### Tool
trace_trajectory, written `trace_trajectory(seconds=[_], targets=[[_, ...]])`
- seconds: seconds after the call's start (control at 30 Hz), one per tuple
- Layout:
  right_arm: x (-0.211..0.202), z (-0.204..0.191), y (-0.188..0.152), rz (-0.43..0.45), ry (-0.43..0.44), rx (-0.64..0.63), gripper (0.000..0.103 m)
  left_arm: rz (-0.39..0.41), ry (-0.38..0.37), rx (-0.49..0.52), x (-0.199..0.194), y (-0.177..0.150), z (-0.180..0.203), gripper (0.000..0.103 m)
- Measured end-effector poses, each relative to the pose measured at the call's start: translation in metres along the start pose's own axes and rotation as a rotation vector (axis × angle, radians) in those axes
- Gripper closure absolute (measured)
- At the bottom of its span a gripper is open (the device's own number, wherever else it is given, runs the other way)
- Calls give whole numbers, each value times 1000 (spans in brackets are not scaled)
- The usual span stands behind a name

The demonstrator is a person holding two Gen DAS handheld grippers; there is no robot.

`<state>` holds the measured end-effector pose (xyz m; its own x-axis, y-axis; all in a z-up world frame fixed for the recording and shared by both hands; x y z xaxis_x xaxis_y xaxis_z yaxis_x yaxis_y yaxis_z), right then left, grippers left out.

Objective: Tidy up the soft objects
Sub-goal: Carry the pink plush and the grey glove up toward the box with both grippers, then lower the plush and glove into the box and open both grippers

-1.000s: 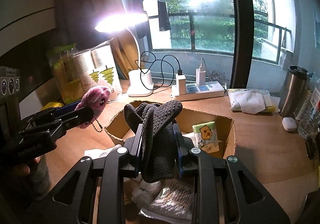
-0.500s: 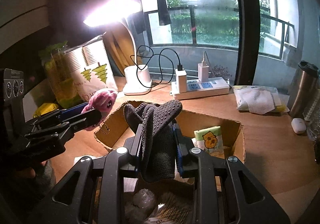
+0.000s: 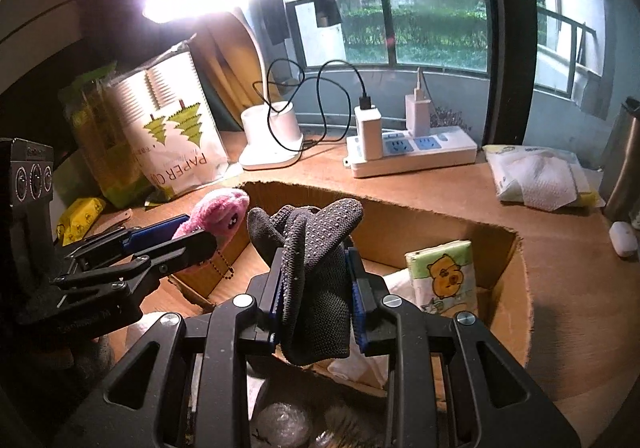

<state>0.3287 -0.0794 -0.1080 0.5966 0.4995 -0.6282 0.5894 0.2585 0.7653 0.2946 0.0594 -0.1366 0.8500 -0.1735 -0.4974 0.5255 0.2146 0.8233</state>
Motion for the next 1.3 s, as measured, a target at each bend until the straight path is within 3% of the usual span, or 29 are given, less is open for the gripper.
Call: trace_trajectory(seconds=[0.1,0.13,0.47,1.3], targets=[[6,-2,-2,-15,3,-1,74,-10,10,-8,2,-2,-2,58],[7,-3,-2,-18,4,0,74,-10,11,-11,2,-2,-3,52],[10,-11,1,-28,-6,7,65,15,16,-34,-11,1,-10,51],[-57,-36,-7,49,-27,-18,64,83,-6,12,-79,-9,17,50]])
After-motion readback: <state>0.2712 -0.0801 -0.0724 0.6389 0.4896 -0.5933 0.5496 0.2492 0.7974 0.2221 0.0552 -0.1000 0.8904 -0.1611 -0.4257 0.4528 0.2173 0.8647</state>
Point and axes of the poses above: each gripper's, at about its wrist camera, not at the fingertips, and x roughly the way its jaws point, z to its right, y to its top, the point moved 3 cm from there along x, roughly the way its jaws point, and after that the axes turned 5 degrees about z, right-handed, at the moved point
